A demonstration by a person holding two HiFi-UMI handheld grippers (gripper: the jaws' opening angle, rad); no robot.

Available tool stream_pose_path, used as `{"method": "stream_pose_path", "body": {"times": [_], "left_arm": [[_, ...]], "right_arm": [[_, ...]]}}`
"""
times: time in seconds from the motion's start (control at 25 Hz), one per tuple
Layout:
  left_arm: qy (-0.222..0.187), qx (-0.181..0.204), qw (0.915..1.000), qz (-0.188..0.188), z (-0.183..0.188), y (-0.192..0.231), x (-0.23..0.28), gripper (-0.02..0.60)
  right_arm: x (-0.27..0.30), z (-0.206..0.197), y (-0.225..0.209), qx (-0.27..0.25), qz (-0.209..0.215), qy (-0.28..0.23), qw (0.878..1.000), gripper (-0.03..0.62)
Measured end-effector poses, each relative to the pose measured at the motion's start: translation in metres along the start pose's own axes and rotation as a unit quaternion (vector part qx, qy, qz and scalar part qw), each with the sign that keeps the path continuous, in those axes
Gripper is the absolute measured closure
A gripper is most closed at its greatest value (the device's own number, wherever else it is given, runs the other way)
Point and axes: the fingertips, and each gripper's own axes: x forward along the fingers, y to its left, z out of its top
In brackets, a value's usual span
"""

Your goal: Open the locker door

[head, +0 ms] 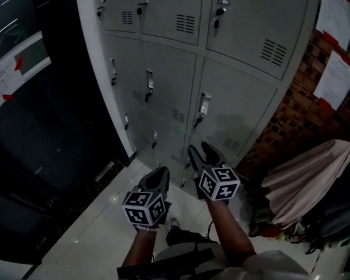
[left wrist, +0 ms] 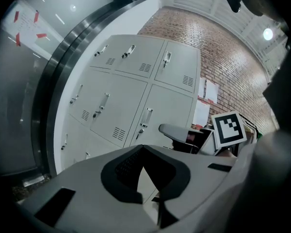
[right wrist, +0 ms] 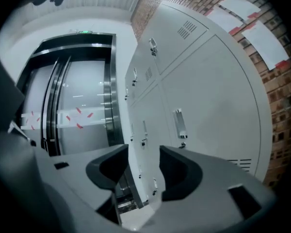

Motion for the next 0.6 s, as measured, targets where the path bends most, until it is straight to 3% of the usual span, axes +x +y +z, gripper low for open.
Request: {"method": "stream_pose_path", "body": {"times": [0.36, 0.6], "left_arm": [[0.016, 0.025, 0.9991, -0.031, 0.035, 0.024, 0.08, 0.592], [0.022, 0.028, 0.9983, -0.046, 0.045, 0.034, 0.12, 0.592]], "right_arm": [[0.083, 0.024, -0.074, 0.021, -0.115, -0.013, 0.993, 0.369], [0.123, 0.034, -0.087, -0.003, -0.128, -0.017, 0.992, 0.374]]}}
